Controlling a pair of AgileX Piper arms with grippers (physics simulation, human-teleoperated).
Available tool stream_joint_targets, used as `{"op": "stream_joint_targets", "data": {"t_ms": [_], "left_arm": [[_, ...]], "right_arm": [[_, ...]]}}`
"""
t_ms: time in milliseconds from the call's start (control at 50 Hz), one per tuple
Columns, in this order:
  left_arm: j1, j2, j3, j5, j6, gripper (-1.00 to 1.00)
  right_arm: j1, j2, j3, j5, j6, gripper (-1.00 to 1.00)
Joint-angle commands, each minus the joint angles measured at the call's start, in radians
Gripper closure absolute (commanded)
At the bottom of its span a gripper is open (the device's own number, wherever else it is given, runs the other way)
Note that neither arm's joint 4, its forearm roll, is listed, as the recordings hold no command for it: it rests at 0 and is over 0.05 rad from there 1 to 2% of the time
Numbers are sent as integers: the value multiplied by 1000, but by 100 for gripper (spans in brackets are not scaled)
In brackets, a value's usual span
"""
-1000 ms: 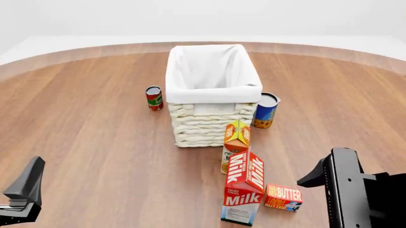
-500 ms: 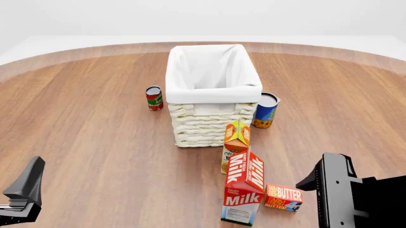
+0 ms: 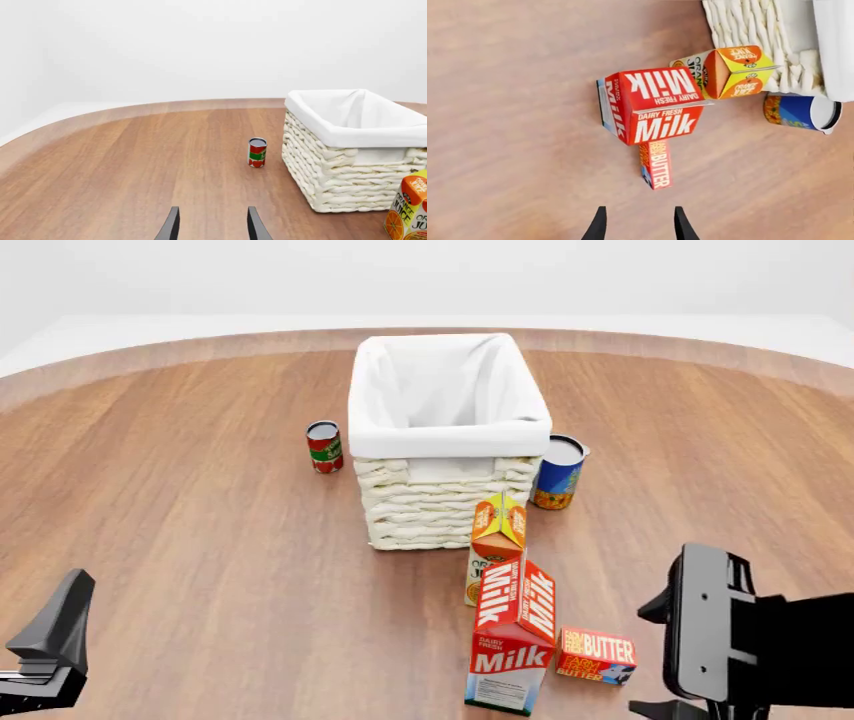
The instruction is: Pick up the butter and put it in the basket.
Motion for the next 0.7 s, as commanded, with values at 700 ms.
{"op": "stream_joint_targets", "data": {"t_ms": [700], "left_arm": [[0,0,0,0,0,-100]], "right_arm": [[-96,78,57,-189,-2,-100]]}}
